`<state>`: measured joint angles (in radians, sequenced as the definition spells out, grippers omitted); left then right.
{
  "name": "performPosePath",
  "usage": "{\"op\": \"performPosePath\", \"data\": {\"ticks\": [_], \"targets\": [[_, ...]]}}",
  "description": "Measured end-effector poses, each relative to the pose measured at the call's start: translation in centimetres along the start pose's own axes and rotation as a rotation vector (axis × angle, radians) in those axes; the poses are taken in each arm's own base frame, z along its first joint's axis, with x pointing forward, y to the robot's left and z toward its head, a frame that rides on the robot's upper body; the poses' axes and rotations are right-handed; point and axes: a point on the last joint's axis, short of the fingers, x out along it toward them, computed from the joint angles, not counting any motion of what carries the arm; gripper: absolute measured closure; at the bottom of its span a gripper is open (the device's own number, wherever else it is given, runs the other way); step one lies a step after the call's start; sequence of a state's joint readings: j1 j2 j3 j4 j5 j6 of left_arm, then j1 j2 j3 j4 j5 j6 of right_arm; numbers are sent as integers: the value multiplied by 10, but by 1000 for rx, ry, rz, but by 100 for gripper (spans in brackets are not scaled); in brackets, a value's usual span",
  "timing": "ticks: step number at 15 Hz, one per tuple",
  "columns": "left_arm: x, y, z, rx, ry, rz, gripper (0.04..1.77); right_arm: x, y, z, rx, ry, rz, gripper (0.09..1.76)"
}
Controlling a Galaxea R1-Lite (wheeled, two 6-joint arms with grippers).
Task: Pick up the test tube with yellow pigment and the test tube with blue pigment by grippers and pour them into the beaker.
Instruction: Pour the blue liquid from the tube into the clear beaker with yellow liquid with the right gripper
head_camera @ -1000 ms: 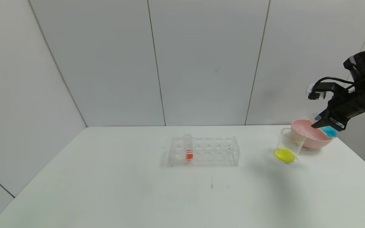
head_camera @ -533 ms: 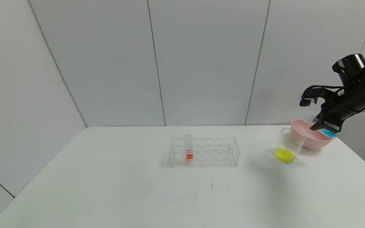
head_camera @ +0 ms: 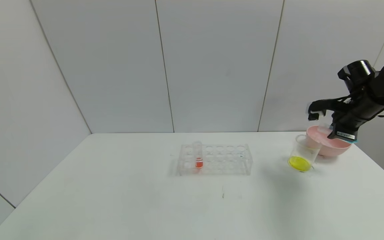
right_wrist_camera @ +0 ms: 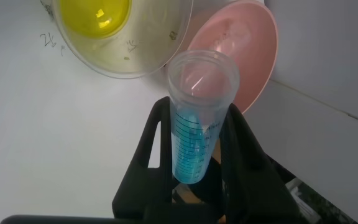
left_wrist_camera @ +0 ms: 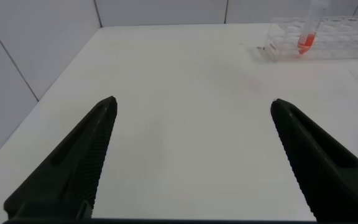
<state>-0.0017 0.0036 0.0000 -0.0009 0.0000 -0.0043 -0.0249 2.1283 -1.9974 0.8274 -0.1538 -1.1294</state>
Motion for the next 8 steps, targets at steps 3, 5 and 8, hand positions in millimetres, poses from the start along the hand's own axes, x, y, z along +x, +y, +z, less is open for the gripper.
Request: {"op": "performPosePath", "data": {"ticks": [3,5,8], "targets": [[0,0,0,0,0,0,5,4,4,7,-48,57,-20,134],[0,0,0,0,0,0,5,6,6,10,-72,100,-34,134],[0,0,0,0,0,0,5,8,8,14,-100,127,-39,134]]}}
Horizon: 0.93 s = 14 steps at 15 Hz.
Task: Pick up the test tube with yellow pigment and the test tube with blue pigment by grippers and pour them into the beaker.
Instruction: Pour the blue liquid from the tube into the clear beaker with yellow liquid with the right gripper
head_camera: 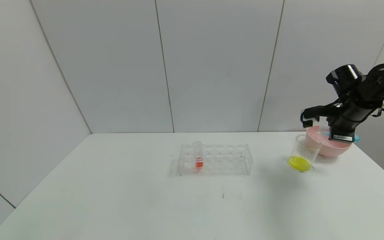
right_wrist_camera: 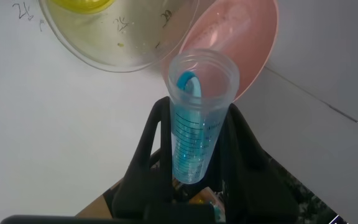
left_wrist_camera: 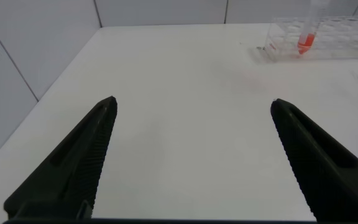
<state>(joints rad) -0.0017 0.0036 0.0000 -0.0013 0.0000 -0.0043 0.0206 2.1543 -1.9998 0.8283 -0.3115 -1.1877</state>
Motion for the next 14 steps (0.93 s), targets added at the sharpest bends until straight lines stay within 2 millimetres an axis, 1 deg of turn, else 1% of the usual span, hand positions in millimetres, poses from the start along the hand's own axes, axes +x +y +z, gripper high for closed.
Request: {"op": "performPosePath", "data": {"ticks": [5,9,14], "targets": [[0,0,0,0,0,0,5,-2,6,6,-50,35,17,134],[0,0,0,0,0,0,5,-5,12,12,-102,115,9,134],[0,0,0,0,0,0,5,-5,15,15,-130,118,20,134]]}}
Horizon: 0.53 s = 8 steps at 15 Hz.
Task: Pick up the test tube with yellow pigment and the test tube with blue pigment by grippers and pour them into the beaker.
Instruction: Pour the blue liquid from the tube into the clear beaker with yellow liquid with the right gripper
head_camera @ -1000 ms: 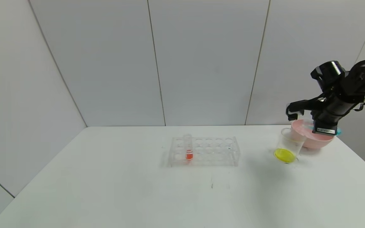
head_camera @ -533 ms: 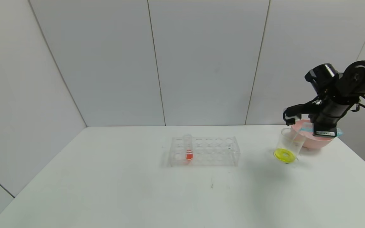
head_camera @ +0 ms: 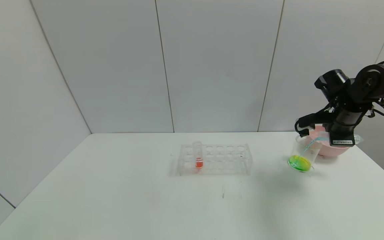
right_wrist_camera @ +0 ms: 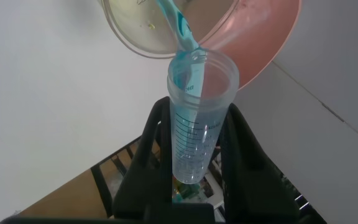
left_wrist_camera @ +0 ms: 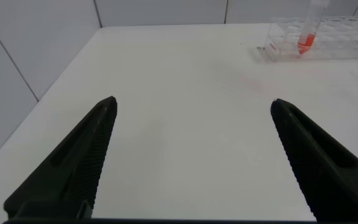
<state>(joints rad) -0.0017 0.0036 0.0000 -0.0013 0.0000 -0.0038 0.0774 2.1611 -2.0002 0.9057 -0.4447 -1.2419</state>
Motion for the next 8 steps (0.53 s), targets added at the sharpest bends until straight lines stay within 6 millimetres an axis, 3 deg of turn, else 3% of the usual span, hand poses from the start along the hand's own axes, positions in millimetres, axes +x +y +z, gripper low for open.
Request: {"op": "performPosePath", "data": {"ticks": [8], "targets": [[0,0,0,0,0,0,5,-5,2,7,-82,88,-42,134]]}}
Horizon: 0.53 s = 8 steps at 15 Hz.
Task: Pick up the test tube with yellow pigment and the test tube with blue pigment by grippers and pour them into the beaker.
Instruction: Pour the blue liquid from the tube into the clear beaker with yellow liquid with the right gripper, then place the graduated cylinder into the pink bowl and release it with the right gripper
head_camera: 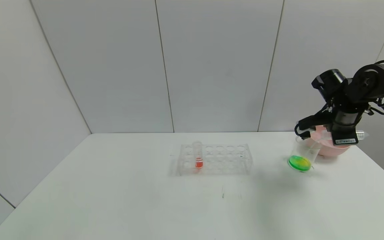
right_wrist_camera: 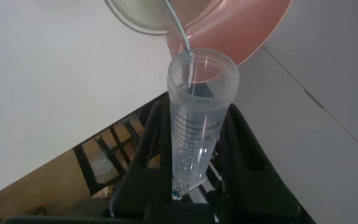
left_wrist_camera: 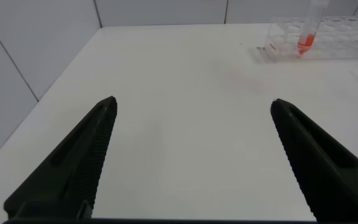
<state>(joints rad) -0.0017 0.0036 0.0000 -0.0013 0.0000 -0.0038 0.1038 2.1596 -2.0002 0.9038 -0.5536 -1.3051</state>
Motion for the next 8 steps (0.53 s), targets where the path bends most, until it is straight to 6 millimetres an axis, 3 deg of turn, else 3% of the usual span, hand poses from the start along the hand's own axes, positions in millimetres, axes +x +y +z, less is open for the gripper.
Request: {"op": "performPosePath", "data": {"ticks": [8], "targets": [[0,0,0,0,0,0,5,-7,2,9,-33,44,-28,134]]}}
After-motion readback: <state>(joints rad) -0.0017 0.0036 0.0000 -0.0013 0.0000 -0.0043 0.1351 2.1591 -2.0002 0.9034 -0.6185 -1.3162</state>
